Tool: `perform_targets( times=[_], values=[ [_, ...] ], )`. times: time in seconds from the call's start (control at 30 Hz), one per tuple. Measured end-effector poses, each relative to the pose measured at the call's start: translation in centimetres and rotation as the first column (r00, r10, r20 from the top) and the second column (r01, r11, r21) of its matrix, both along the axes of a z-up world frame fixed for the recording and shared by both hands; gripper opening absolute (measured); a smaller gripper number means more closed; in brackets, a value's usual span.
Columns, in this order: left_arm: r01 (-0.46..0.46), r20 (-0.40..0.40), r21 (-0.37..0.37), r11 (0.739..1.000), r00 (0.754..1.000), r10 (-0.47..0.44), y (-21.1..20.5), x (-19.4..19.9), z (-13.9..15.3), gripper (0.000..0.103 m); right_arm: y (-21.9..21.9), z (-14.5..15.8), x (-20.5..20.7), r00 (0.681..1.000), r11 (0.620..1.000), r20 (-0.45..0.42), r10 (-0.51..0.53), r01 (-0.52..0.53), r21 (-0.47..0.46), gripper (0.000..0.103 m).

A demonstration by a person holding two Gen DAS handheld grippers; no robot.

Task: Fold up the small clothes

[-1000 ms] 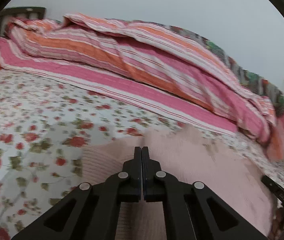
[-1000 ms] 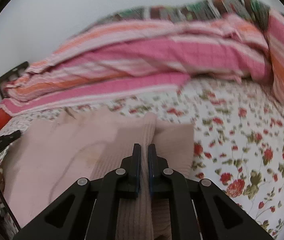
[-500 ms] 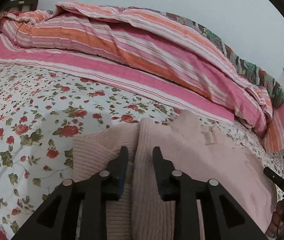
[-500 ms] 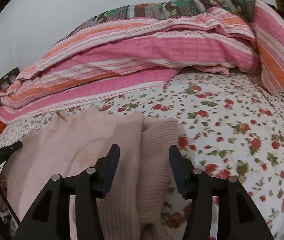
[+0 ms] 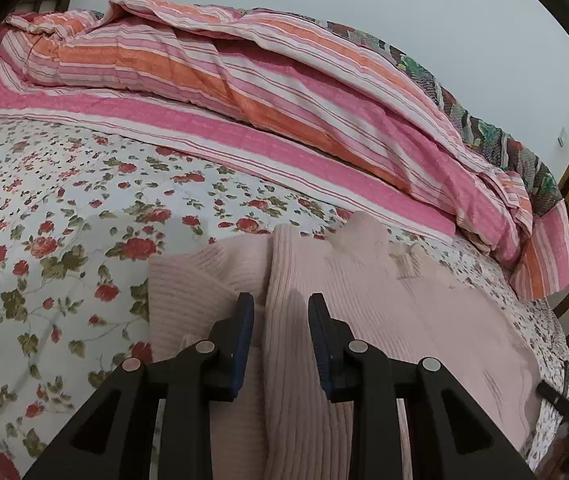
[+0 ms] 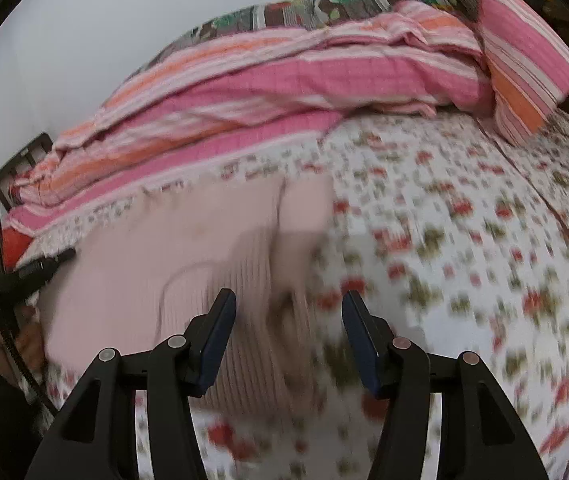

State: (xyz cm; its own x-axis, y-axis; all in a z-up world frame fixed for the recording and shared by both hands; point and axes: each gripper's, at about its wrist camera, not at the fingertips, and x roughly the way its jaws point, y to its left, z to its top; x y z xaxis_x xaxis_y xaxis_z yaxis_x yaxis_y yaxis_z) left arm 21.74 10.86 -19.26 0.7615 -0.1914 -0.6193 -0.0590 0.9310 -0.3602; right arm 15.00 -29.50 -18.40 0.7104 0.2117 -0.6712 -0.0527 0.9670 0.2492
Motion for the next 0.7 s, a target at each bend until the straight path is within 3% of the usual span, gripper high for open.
perform_targets(
  times=[0.4,0.47,0.5,0.53,0.63,0.7],
  values=[
    [0.027,0.008,-0.093,0.995,1.0,-0.026,2.5,-4.5,0.4,0.027,1.6,-2.3,-4.7,0.997,0.984,-0.074,0.013,0.0,0.177,0.058],
    [0.023,-0.005,-0.133,0.991,1.0,-0.024,3.2,-5.9,0.2,0.04,1.9,-2.3,-5.3,0.998,0.982,-0.067,0.011,0.002,0.189,0.058],
    [0.02,-0.015,-0.151,0.988,1.0,-0.022,3.5,-6.4,0.1,0.063,2.0,-2.3,-5.5,0.998,0.981,-0.066,0.015,-0.002,0.192,0.058],
    [0.022,-0.017,-0.17,0.985,1.0,-0.025,3.8,-7.0,-0.1,0.07,2.2,-2.4,-5.6,0.997,0.981,-0.07,0.024,-0.01,0.194,0.058],
    [0.054,-0.034,-0.223,0.973,0.997,-0.063,4.3,-8.9,-0.4,0.07,2.9,-2.2,-5.7,0.996,0.984,-0.074,0.044,-0.03,0.178,0.058],
    [0.071,-0.036,-0.238,0.969,0.996,-0.082,4.2,-10.5,-0.7,0.07,3.9,-1.2,-6.1,0.996,0.986,-0.033,0.08,-0.074,0.149,0.056]
  ],
)
